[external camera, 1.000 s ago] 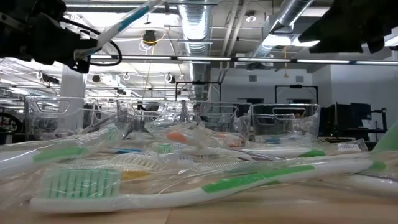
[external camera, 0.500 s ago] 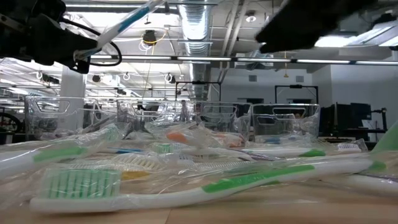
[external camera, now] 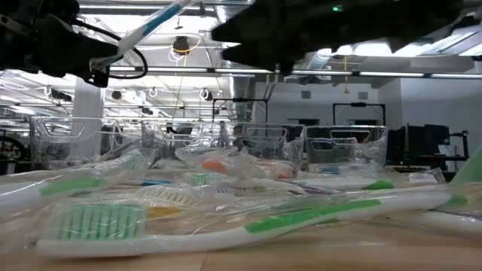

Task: Pick & Place Toothbrushes
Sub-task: Put the blue toothbrush into the right transparent bin

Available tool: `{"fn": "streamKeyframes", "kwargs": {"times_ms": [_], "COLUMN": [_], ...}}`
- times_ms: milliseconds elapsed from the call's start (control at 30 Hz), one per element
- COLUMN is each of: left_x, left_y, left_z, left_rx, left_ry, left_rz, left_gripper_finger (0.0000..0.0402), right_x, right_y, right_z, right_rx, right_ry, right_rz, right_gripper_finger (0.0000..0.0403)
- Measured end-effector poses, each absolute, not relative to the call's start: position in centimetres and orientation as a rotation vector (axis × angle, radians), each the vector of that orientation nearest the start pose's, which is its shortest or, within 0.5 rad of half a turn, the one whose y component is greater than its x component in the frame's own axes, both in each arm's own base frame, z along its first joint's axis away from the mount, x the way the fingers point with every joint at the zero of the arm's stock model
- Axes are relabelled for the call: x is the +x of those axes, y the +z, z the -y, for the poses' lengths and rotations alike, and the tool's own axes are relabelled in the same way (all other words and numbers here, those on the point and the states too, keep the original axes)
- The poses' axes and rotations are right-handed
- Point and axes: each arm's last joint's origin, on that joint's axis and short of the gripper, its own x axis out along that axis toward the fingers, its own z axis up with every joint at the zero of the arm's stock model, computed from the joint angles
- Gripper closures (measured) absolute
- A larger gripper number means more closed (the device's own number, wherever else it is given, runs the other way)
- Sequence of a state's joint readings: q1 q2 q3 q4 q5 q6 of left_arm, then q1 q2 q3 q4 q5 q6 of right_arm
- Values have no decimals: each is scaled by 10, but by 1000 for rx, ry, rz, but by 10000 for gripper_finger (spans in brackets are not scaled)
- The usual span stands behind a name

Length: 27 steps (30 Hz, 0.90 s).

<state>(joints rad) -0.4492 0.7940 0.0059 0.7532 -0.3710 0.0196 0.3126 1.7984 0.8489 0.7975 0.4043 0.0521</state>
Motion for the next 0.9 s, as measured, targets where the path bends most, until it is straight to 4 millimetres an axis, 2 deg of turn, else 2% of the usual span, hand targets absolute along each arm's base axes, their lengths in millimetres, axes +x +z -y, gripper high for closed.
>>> {"fn": "streamKeyframes", "kwargs": {"times_ms": [233,367,633,900], "left_x": [135,135,135,138], "left_y": [158,161,168,170], "left_z": [53,53,52,48], "left_rx": [30,24,27,80], "left_ry": [-78,-75,-65,-68], "left_rz": [-19,5,79,102], "left_gripper_finger": [391,391,391,391], "right_x": [376,383,398,405], "right_y": [199,212,239,256], "right_z": [-105,-108,-101,-96], "right_rx": [21,-43,-53,-89], "right_ry": [-63,-59,-89,-104], "right_rz": [-77,-49,21,65], "right_gripper_finger": [143,143,143,143]}}
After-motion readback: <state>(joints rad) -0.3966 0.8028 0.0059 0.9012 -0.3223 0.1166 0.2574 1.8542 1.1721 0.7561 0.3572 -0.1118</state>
